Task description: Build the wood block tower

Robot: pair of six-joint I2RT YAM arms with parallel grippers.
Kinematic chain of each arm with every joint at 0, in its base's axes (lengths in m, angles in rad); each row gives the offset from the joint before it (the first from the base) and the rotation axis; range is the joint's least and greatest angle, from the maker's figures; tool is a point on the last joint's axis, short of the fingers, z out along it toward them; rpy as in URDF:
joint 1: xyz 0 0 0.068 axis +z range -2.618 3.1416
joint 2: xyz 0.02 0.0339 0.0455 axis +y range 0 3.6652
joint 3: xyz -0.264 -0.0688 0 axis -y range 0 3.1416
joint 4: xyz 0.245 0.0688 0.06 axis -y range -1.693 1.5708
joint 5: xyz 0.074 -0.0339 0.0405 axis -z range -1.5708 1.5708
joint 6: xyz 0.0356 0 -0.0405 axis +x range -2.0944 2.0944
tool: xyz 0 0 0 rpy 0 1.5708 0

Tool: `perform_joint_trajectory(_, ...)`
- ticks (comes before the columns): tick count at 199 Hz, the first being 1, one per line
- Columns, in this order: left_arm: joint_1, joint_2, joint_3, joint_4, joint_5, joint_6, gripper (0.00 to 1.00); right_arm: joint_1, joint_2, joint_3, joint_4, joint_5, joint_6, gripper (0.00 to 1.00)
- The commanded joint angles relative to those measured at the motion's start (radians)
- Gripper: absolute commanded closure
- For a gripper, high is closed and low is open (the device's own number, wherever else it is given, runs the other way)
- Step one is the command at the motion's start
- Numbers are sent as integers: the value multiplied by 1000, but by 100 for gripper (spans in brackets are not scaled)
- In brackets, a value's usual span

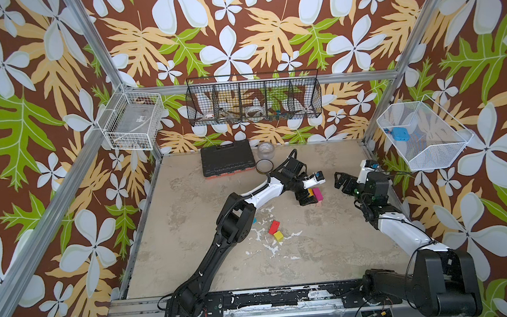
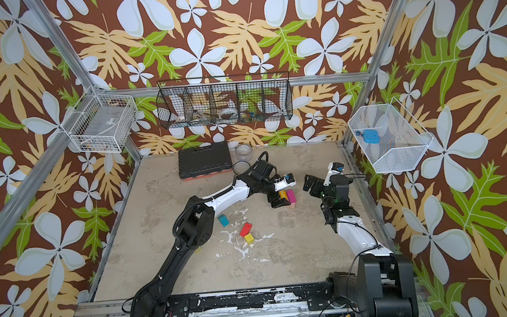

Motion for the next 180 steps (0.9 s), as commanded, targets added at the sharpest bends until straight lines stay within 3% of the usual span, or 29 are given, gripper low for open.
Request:
perform_joint_trajectory(1,-3,-69,-22,55,27,-53,1,-21,19,9,5,-14,18,0)
perform_joint_trajectory(22,-2,-188,-123,128,58,-89,1,-55,52,9,13,-48,45,0)
perform_joint_trajectory(55,-1,-424,-444,355,40,-160,1,-65,123,7,48,-27,58,3)
perform_joint_trajectory(80,-2,-601,-757,598,-103,-285,3,-65,194,-8,105,32,81,7)
perform_joint_trajectory(101,-2,-714,-1001,809,-261,-460,5,-63,253,-38,191,32,113,8)
perform_joint_trajectory(121,-1,-765,-1198,1010,-378,-666,6,-62,301,0,159,4,105,16)
perform_joint_trajectory(149,-2,-741,-1319,1150,-509,-837,8,-38,273,-28,143,10,104,17)
perform_joint_trajectory(180,-2,-643,-1242,1078,-558,-883,13,62,238,-31,103,85,83,16)
